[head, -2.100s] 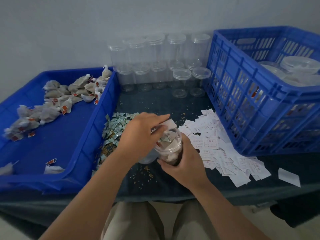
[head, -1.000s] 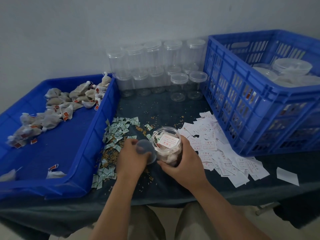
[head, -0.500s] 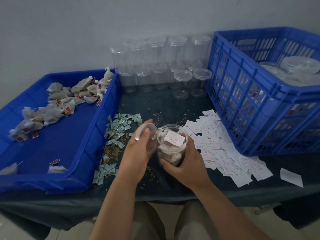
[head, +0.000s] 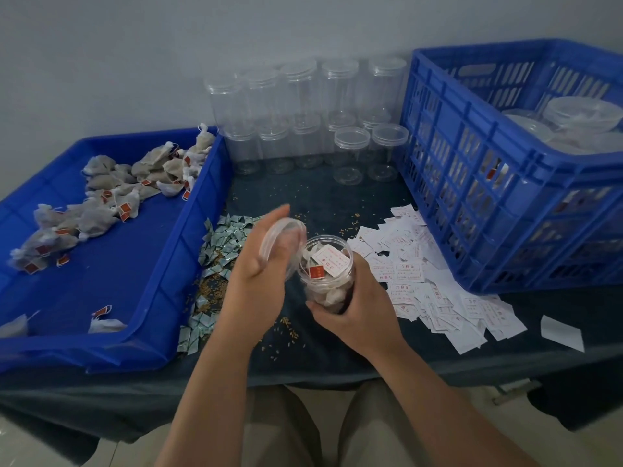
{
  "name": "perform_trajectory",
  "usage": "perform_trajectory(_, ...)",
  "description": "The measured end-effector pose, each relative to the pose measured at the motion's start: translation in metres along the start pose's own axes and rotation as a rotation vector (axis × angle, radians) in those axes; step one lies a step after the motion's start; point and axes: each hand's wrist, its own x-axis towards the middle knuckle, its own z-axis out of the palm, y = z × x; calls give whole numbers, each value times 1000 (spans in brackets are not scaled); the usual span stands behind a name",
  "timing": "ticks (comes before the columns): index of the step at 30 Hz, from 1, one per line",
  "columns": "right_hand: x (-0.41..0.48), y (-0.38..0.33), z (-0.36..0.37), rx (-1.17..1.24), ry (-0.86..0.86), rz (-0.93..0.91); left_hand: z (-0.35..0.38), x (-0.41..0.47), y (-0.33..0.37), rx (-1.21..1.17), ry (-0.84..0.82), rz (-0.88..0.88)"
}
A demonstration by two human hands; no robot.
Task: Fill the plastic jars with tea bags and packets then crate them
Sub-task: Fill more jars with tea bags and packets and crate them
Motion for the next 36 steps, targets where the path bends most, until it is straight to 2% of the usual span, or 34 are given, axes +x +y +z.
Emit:
perform_trajectory(3,-1,-2,-1,-1,-8,-36,-4,12,-5,235,12,32)
perform_trajectory(6,-2,-3,-1,6,-21,-61,-7,19,-12,524,-154,-2)
perform_trajectory(9,-2,-2,-1,6,-45,-83,0,17,-17,541,-288,-70)
perform_trajectory(12,-1,-1,-1,-10,-40,-87,4,16,-10,542,-277,-85)
perform_trajectory(14,-1,0,0,-9,-39,-98,9,17,-3,647,-311,-5)
perform_trajectory(19,-1,-1,0,-39,-51,-78,29,21,9,849,-349,19)
perform_trajectory(22,-1,0,0,-25,-57,-68,37,27,13,890,-367,-71)
perform_trajectory(25,-2,3,3,-68,-49,-62,48,30,13,937,-287,-143)
perform_trajectory(30,2,10,6,-120,-33,-77,69,23,9,1237,-210,61)
perform_trajectory(32,3,10,5,-154,-38,-95,67,22,7,1295,-236,177)
perform_trajectory(36,2,9,1,-52,-45,-57,47,30,0,1166,-394,345)
